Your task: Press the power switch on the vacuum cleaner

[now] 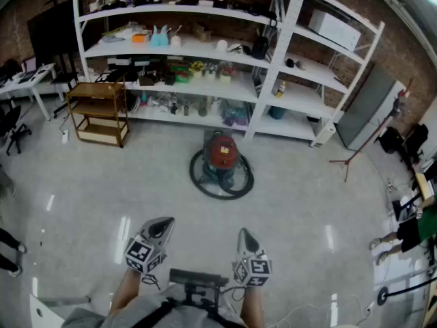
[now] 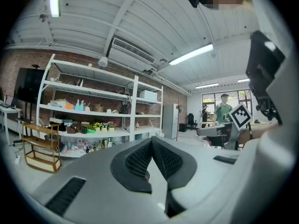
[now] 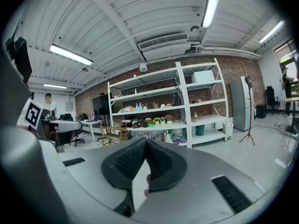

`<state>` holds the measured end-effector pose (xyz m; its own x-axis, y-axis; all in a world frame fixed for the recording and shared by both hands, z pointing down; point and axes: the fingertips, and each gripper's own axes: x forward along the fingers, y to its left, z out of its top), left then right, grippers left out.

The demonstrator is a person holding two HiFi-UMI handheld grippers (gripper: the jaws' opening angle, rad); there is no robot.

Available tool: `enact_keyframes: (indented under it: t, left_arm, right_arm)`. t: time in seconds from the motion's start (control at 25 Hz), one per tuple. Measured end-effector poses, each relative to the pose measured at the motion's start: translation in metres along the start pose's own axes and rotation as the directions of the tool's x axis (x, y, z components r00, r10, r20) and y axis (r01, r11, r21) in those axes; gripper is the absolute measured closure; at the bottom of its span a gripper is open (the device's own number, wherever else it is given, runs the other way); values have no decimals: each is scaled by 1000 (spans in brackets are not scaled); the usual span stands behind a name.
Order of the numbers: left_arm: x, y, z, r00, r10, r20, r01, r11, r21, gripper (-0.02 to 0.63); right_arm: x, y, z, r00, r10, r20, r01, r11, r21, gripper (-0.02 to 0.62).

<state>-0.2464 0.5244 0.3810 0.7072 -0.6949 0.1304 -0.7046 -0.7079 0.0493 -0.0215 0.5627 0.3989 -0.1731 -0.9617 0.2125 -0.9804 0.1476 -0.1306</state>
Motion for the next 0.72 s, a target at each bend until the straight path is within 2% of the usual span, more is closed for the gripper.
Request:
enact_keyframes:
  t: [0.72]
  left_arm:
    - [33, 0, -9, 1000, 4, -9, -4, 1000, 2, 600]
  right_arm:
    - [22, -20, -8, 999, 46, 0, -46, 999, 13, 583]
